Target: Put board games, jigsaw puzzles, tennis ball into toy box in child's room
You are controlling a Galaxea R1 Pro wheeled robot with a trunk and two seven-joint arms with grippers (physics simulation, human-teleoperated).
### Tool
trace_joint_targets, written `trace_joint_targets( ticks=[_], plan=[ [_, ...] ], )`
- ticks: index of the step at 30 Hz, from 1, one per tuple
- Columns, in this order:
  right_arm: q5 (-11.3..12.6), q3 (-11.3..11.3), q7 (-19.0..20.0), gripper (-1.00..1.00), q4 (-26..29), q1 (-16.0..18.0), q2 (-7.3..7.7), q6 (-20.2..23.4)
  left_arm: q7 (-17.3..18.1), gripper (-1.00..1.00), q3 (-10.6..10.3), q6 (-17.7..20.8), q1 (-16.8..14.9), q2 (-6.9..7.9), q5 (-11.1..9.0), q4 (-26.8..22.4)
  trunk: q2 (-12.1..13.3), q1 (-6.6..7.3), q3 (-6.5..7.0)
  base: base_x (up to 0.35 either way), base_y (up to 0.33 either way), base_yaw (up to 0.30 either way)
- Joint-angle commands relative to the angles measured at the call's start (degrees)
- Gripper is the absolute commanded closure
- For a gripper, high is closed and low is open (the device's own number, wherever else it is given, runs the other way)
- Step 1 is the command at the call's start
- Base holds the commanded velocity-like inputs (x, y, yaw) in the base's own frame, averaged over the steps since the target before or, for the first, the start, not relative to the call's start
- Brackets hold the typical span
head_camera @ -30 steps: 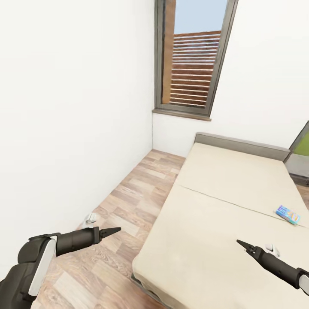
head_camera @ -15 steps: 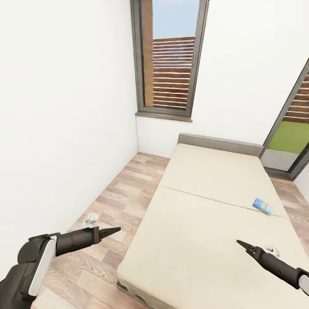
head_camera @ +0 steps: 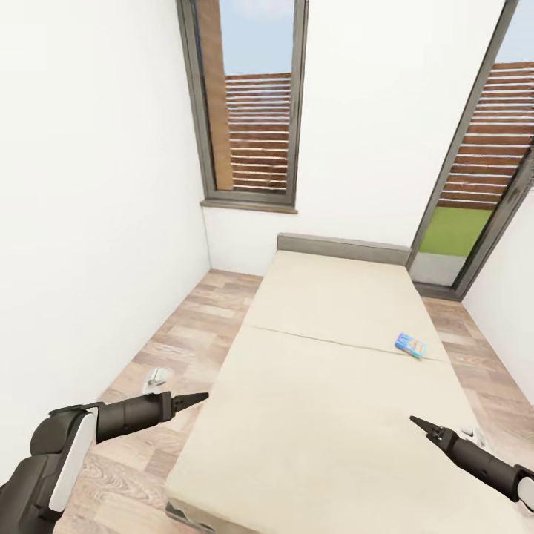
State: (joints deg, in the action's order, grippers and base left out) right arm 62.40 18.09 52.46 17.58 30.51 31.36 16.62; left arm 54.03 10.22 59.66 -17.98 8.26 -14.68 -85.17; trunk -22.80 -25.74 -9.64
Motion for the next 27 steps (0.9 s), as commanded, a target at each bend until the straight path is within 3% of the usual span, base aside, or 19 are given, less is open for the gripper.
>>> trace_joint_targets(
  ticks=[1,14,27],
  plan=[
    [0.60,0.28,0.09,-1.00,-0.04,0.08,0.03,0.53,0.29,-1.00,0.06,0.20,-0.04,0.00,0.16,-0.04,-0.12,-0.04,-0.04,0.000,-0.025,-0.219],
    [0.62,0.28,0.10,-1.00,-0.09,0.08,0.05,0.52,0.30,-1.00,0.06,0.20,-0.04,0.00,0.17,-0.05,-0.12,-0.04,0.90,0.000,-0.157,-0.218],
    [0.62,0.28,0.09,-1.00,-0.09,0.08,0.07,0.46,0.34,-1.00,0.08,0.20,-0.04,0.00,0.17,-0.06,-0.12,-0.04,1.86,0.000,-0.068,-0.217]
  ],
)
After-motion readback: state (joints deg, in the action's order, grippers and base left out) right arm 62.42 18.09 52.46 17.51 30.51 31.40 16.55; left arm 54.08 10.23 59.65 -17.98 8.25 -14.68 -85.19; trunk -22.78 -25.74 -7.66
